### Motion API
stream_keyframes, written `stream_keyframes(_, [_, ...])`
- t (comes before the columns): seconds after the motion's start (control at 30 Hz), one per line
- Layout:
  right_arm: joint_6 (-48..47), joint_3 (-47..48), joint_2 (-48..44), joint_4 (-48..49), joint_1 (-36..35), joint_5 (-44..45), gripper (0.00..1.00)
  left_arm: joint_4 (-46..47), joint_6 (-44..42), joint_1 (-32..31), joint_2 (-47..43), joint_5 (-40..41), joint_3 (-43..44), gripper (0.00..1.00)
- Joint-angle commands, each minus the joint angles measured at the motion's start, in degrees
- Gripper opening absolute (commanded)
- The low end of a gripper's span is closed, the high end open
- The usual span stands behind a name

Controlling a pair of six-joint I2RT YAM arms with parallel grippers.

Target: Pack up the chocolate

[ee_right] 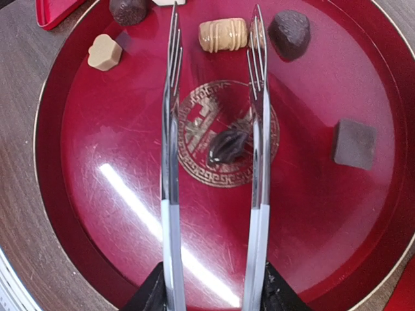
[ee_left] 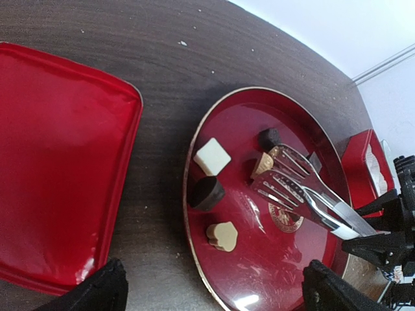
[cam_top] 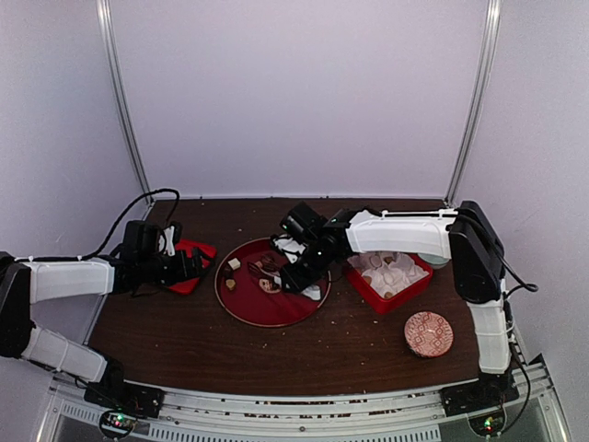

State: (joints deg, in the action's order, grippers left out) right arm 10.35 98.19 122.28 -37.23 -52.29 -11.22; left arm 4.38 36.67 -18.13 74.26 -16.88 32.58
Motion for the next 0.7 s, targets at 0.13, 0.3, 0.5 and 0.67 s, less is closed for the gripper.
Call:
stream_keyframes(0.13, [-0.45,6.18,3.84,-1.29,-0.58,0.47,0.41,1.97,-0.56,-0.35,0.36,0.18,1.13,0.97])
stream_keyframes(0.3, [-1.41,9.01,5.84,-3.37,-0.53,1.49,0.39,1.59,-0.83,-0.41,0.36,0.51,1.26,0.96])
stream_keyframes(0.5, [-1.97,7.95,4.62,-3.87,-0.45,1.8,0.31,1.56,-0.91,-0.34,0.43,0.71,1.17,0.96])
stream_keyframes(0.67, [-2.13,6.21,1.57,-3.85,-0.47,1.57,0.27,1.87,-0.56,-0.35,0.54,0.63,1.08,0.96])
